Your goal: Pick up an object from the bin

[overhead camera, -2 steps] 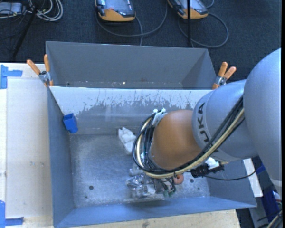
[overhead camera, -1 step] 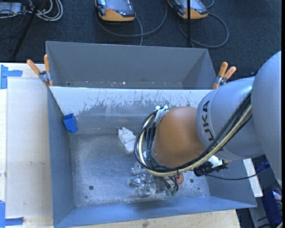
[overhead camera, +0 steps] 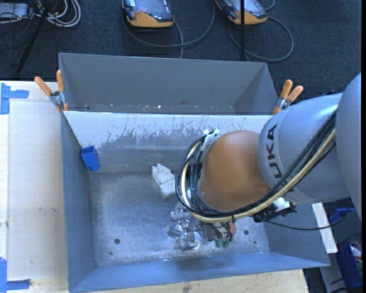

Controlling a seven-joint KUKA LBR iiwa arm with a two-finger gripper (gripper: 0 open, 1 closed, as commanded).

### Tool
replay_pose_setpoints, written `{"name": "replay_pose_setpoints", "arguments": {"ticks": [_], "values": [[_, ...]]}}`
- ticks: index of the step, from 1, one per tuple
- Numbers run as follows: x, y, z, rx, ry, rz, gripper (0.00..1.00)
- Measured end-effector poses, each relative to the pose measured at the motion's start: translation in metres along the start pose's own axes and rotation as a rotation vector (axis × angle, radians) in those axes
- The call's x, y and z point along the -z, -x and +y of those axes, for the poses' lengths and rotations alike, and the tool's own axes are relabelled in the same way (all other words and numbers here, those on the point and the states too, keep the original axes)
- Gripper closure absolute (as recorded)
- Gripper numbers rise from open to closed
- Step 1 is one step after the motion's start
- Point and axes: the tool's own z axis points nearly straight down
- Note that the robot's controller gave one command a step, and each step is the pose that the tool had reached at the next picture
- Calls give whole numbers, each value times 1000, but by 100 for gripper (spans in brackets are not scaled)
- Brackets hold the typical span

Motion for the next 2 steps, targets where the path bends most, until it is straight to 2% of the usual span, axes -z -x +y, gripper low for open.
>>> {"name": "replay_pose_setpoints", "arguments": {"ticks": [2], "values": [[0, 0, 0, 0, 0, 0, 100]]}}
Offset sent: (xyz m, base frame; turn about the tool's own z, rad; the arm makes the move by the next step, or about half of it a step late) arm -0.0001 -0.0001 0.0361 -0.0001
